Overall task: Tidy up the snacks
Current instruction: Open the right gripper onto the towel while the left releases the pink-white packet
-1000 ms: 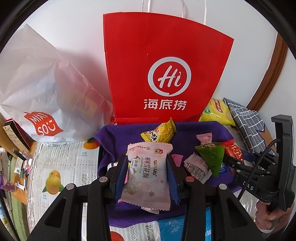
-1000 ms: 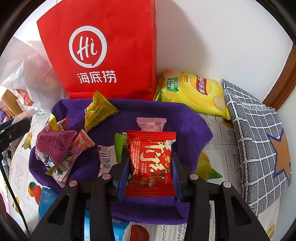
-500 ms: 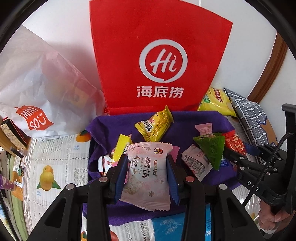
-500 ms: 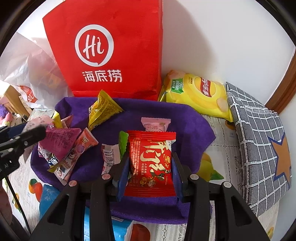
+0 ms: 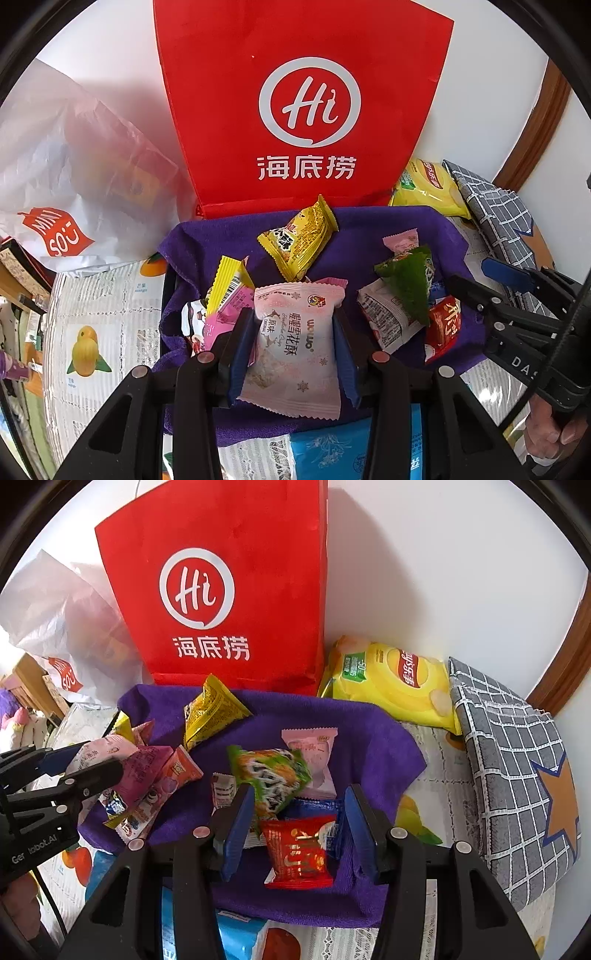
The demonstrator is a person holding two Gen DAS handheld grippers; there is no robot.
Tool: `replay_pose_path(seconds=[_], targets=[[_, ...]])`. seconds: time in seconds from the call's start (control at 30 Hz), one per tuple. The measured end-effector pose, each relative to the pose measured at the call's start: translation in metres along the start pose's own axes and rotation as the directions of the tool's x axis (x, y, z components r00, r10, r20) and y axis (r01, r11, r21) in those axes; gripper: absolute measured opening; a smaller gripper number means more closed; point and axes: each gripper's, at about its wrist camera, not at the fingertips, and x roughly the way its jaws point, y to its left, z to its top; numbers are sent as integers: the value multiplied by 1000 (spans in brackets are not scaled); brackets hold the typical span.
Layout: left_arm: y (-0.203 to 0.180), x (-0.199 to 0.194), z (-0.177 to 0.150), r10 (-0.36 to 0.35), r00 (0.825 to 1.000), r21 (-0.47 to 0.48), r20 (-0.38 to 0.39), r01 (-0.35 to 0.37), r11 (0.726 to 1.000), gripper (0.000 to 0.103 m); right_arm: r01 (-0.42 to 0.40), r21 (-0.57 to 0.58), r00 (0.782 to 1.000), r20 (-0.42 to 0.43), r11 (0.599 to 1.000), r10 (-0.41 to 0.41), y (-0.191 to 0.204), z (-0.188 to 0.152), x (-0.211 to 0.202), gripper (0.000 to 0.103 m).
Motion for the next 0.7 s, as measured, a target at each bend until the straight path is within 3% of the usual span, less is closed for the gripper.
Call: replay_pose_path(seconds=[0.7], targets=[[3, -1, 1, 5, 1000, -8, -1, -5, 1000, 41, -3, -14, 998, 63, 1000, 4, 8, 1, -24, 51]])
